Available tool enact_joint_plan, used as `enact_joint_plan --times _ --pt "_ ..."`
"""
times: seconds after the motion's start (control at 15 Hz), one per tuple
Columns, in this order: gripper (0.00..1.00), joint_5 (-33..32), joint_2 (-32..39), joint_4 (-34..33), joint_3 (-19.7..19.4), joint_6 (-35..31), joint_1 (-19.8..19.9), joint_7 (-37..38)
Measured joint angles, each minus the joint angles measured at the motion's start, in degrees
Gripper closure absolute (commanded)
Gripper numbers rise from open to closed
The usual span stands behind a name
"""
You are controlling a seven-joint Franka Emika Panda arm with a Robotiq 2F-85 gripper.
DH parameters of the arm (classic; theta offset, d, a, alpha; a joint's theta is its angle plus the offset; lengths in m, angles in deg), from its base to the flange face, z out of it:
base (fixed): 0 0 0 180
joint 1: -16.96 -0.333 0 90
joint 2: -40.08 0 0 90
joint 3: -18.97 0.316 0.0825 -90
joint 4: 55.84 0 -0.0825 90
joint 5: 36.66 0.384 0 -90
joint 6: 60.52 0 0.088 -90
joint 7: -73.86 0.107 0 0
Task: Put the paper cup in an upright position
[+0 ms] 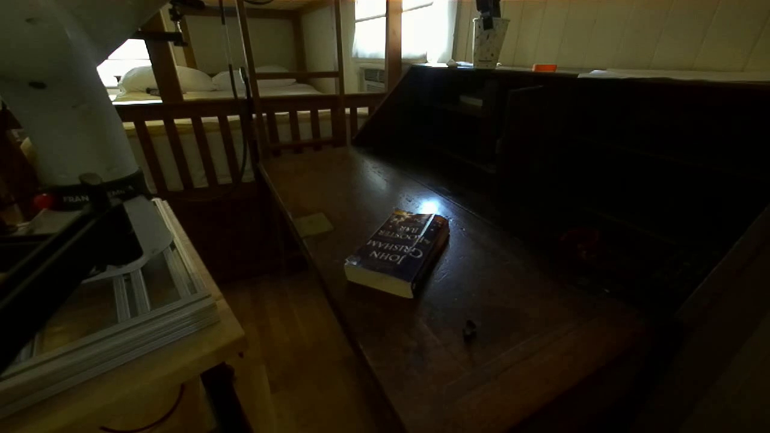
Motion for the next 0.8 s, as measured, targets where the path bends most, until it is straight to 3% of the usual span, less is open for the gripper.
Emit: enact_joint_plan --times 0.8 --pt "0.00 0.0 0.3 0.1 0.0 -1.0 0.0 0.0"
